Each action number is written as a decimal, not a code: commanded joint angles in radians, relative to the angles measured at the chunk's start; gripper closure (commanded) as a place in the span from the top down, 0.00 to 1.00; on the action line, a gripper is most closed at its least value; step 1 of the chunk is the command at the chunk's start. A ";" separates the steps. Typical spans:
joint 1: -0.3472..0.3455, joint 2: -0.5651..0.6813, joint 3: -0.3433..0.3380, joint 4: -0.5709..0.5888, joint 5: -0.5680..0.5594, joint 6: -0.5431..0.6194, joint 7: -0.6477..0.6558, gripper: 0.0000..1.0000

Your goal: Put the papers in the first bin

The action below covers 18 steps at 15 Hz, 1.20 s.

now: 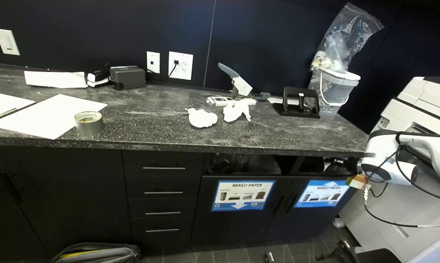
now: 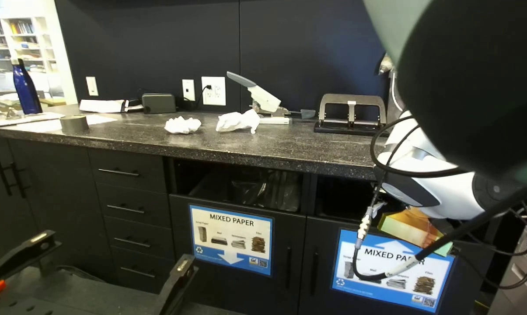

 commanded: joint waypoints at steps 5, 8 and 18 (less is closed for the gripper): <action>0.222 -0.008 -0.281 0.182 0.058 -0.041 0.040 0.13; 0.205 -0.011 -0.235 0.194 0.121 -0.100 -0.078 0.14; 0.196 -0.012 -0.306 0.229 0.463 -0.357 -0.231 0.14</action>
